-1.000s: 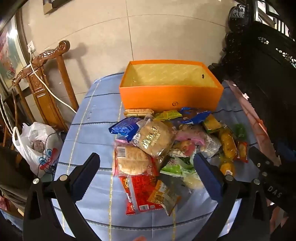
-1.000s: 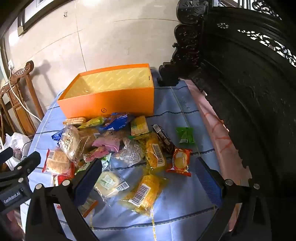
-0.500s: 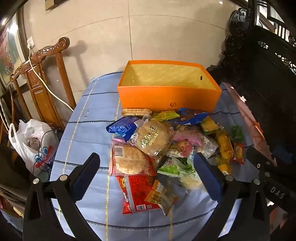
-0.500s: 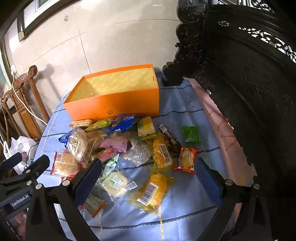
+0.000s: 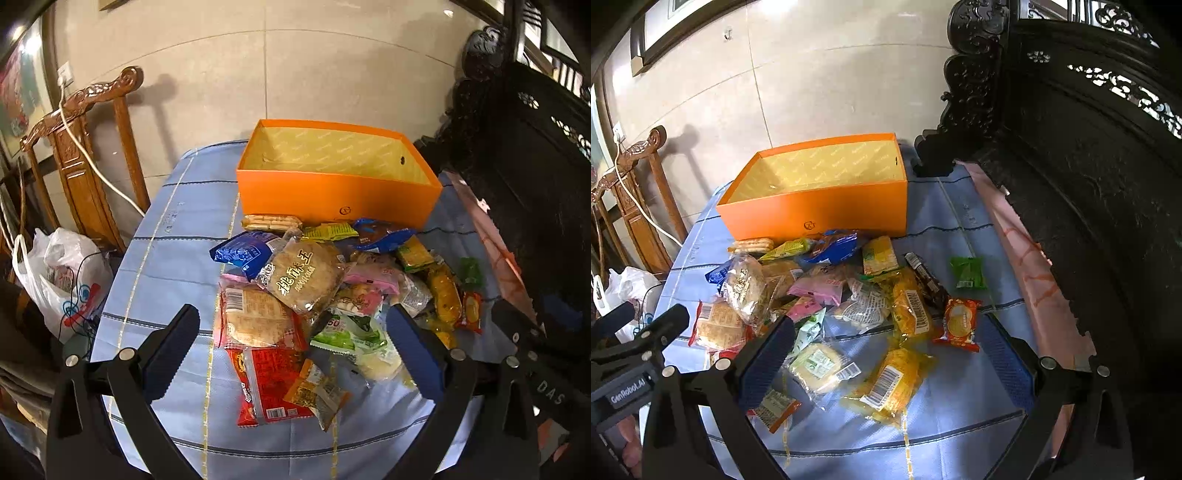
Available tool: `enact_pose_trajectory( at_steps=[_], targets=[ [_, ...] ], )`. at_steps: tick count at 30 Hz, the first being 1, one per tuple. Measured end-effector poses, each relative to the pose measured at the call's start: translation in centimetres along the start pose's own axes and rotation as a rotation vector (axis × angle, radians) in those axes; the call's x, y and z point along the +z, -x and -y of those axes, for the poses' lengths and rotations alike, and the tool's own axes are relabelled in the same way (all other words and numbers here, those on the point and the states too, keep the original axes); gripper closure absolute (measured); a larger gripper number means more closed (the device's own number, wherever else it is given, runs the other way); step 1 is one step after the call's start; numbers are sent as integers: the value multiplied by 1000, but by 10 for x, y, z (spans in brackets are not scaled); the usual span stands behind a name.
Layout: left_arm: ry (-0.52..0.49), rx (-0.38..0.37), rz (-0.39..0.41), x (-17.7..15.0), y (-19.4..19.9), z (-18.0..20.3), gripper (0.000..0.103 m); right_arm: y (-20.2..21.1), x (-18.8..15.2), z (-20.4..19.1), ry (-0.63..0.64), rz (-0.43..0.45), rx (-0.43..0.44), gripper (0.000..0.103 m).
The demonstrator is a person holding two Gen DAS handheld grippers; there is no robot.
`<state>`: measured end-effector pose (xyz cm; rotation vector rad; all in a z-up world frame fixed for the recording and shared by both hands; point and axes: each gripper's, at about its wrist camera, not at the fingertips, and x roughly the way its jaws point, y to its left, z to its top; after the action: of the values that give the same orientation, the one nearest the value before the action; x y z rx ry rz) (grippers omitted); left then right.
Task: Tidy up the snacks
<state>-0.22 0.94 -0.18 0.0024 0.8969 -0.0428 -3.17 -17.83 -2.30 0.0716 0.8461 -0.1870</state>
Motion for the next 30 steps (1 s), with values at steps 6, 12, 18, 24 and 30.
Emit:
enact_pose_trajectory(
  at_steps=[6,12,18,24,30],
  targets=[
    [-8,17,3,1,0,-2,4,-2,-1,-5,6,-18,16,4],
    [-32,12,5,1,1,2,4,-2,-1,-8,22,-17,15,4],
    [-43,10,11,1,3,4,4,-2,-1,-7,19,-17,15,4],
    [-44,9,-4,0,1,4,4,-3,-1,-5,15,-25,19,4],
    [-40,-25,21,1,8,6,4,-2,-2,-5,4,-19,18,4]
  ],
)
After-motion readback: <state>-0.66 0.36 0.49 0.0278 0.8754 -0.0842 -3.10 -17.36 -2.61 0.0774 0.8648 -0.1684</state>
